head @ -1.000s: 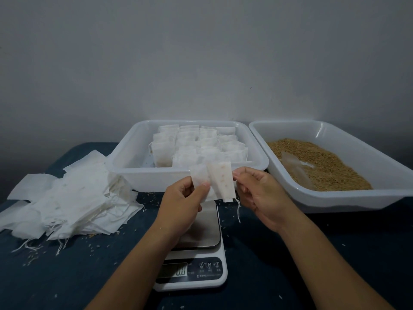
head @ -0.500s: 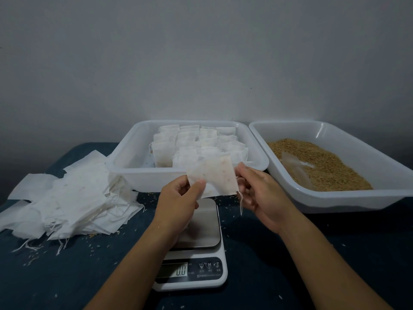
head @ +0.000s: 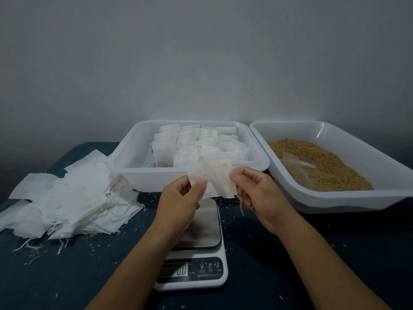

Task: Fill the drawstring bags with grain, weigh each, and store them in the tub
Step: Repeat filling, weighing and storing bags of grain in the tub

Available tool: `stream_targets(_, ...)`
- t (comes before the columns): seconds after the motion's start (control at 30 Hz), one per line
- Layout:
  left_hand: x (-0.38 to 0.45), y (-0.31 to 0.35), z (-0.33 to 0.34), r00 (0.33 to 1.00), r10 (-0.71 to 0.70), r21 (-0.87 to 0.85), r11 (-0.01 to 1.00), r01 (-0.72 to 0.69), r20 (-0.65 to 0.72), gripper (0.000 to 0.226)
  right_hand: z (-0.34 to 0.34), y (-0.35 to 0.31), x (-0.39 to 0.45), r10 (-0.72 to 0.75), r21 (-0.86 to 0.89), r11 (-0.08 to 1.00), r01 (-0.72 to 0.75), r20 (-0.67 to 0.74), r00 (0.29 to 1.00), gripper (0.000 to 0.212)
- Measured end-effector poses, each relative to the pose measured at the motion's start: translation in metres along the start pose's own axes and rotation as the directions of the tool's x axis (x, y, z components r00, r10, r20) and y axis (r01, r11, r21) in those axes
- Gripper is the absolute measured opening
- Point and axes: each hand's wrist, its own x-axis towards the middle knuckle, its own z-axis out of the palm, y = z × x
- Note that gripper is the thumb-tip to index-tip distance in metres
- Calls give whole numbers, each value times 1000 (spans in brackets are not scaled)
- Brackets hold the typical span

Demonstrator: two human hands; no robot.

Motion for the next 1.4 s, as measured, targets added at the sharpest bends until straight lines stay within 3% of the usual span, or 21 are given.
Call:
stream_targets(0.07,1,-2,0,1000,-6,-6,1000,6,0,39,3,-1,0,-20,7,1000,20,-12,1000,16)
stream_targets(0.13,1,-2,0,1000,-20,-8,1000,20,0,37,4,1,0,-33,18,999,34,-48,998,19)
stream_targets(0.23,0,3,1,995,-30,-46,999,25,-97,11,3,1,1,-50,60,996,59,-147,988,20)
stream_targets(0.3,-4,5,-2,975,42,11,999,-40,-217,24,2,1,2,-67,98,991,86,-179,982,14)
stream_targets(0.37,-7,5,-6,936,226,112,973,-203,-269,21,2,2,2,-85,103,989,105,-182,980,13)
stream_targets(0.43,-13,7,-4,899,399,189,911,-367,-179,14,4,5,1,-105,58,992,114,-140,985,13)
stream_targets(0.53,-20,8,5,871,491,229,847,-480,12,11,11,9,-2,-115,-61,992,112,-36,993,17)
stream_targets(0.67,-20,7,7,876,476,215,849,-482,84,9,14,9,-3,-92,-103,991,91,-9,996,27)
stream_targets(0.97,-21,9,3,874,463,172,858,-484,147,17,13,10,-3,-148,-207,968,142,-12,989,23)
stream_targets(1.2,-19,5,3,861,480,235,829,-508,168,17,11,13,-1,-200,-206,958,200,18,980,26)
stream_targets(1.4,-20,9,5,884,450,160,870,-466,128,12,9,13,-1,-224,-208,952,226,36,974,25)
